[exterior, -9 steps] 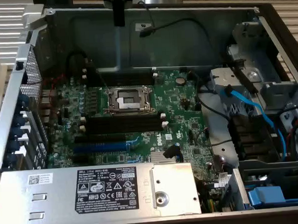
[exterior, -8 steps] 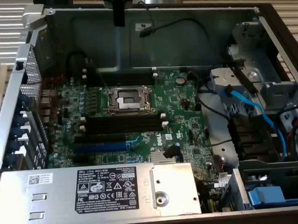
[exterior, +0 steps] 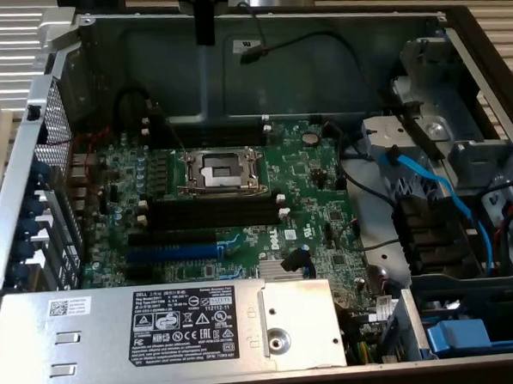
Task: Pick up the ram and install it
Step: 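Reach for the ram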
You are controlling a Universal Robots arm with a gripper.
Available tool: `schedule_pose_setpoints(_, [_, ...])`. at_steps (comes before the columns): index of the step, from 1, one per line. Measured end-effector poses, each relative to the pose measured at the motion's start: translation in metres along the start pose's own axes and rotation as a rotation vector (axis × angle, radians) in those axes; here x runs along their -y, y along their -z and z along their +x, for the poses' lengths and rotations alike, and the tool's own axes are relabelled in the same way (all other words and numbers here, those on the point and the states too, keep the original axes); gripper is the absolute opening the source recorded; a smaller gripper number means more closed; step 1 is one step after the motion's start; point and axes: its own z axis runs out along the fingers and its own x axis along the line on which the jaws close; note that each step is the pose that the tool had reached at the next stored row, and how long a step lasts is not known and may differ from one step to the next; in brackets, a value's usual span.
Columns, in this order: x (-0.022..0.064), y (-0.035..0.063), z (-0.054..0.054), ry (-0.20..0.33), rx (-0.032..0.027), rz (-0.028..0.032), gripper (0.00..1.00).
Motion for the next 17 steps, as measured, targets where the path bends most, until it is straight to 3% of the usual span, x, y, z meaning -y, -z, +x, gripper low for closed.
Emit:
schedule_pose_setpoints(5, [0.0000, 0.0005, 0.000, 0.000, 0.0000, 0.0000, 0.10])
schedule_pose_setpoints(8, [-0.0006, 0.0055, 0.001, 0.000, -0.0001, 0.0006, 0.10])
schedule_pose_setpoints(10, [-0.0013, 0.0149, 0.007, 0.000, 0.0004, 0.0067, 0.10])
schedule_pose_setpoints(12, [-0.0014, 0.0171, 0.013, 0.000, 0.0011, 0.0125, 0.10])
schedule_pose_setpoints(17, [-0.0002, 0.0179, 0.030, 0.001, 0.0034, 0.0136, 0.10])
